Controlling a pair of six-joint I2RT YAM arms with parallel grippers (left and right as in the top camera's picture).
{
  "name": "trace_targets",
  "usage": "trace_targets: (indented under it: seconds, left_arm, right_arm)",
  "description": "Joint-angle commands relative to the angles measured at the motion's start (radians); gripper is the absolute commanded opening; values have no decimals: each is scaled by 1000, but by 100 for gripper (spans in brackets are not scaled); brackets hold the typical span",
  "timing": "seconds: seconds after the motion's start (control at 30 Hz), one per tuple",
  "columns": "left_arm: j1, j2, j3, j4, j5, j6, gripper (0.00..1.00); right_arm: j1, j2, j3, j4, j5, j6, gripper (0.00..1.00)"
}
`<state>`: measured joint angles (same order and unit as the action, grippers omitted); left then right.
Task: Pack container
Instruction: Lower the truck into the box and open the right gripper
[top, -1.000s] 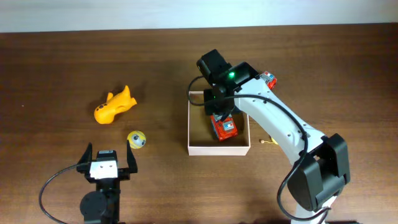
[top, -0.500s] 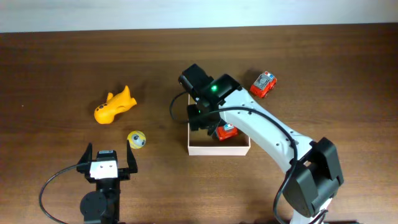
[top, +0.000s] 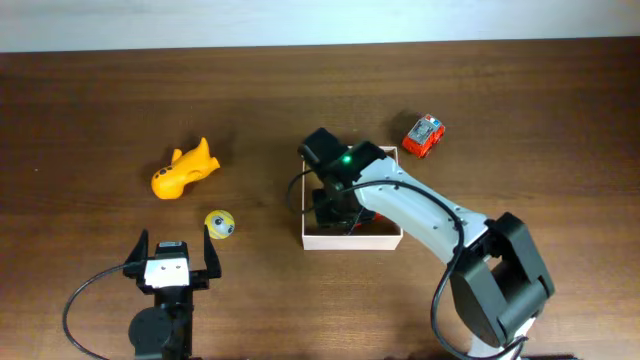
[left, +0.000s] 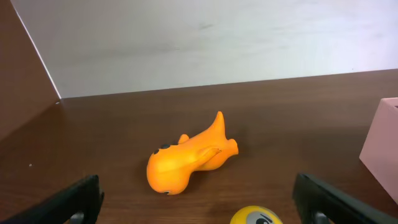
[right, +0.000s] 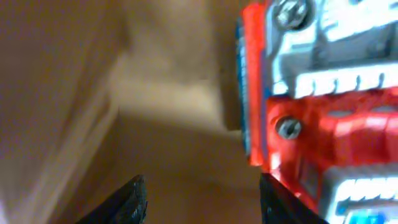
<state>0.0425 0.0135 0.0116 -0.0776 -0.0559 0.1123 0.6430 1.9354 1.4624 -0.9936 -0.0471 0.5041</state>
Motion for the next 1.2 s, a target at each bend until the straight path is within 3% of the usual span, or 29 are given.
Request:
trace_targets:
  seconds: [0.0, 0.67, 0.8, 1.17]
  left_arm:
    - [6, -8, -3, -2, 8, 10, 99]
    - [6, -8, -3, -2, 8, 10, 99]
    - [6, -8, -3, -2, 8, 10, 99]
    - [6, -8, -3, -2, 8, 10, 99]
  right_arm:
    - [-31, 4, -35, 35, 3, -3, 53]
    - [-119, 4, -90, 226, 13, -60, 51]
    - [-120, 4, -90, 254, 108, -60, 45]
    - [-142, 4, -90, 283, 273, -60, 45]
